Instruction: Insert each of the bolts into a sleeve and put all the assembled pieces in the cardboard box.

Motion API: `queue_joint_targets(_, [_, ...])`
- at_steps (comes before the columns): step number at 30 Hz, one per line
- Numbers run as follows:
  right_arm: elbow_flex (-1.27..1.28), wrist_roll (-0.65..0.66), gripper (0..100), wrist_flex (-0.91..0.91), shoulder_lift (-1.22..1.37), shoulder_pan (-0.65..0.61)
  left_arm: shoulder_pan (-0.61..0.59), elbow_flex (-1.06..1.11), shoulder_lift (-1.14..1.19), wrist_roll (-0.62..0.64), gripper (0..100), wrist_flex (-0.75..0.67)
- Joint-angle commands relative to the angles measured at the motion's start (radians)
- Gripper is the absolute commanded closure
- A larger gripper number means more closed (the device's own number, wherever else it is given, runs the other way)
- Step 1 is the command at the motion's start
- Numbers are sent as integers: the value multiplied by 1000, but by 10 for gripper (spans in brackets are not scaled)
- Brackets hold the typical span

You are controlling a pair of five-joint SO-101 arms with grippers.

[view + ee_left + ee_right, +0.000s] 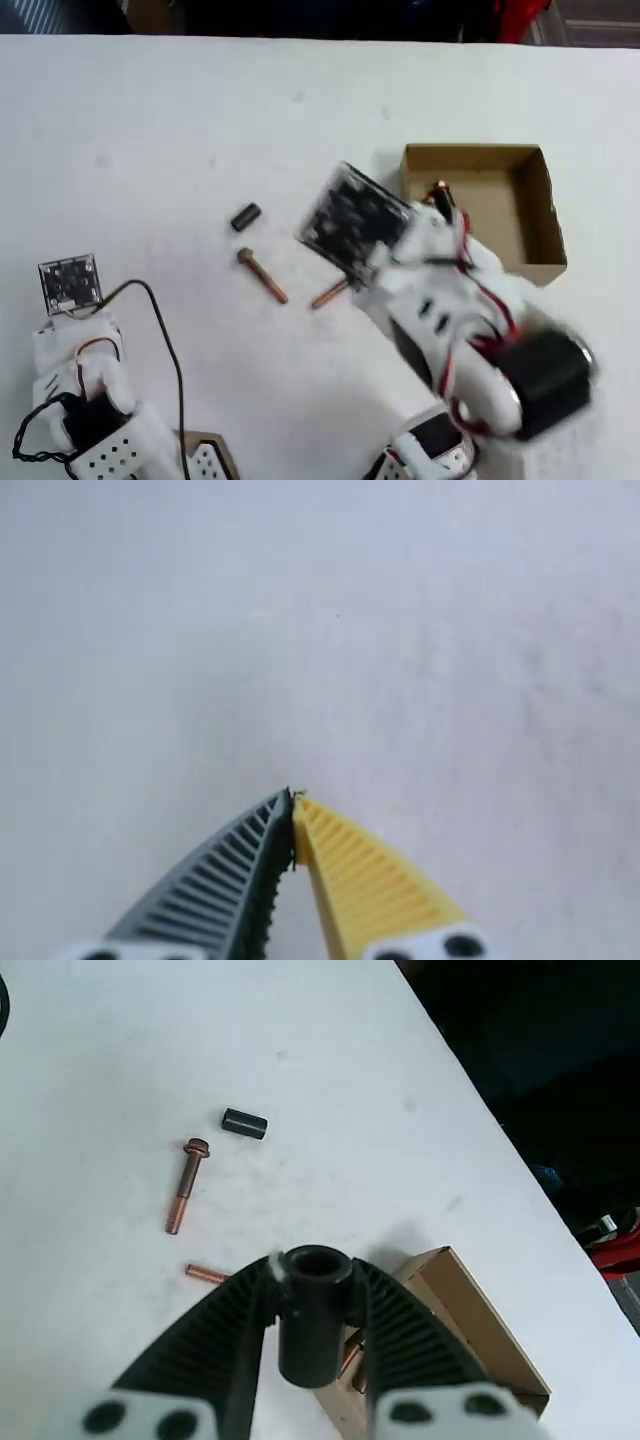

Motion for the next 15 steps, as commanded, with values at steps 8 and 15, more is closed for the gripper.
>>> queue_joint_targets(8, [229, -98, 978, -13, -366, 81, -1, -3, -12, -6, 977, -26])
queue_joint_targets(15, [414, -106, 979, -84, -547, 128, -1, -3, -12, -6, 977, -23])
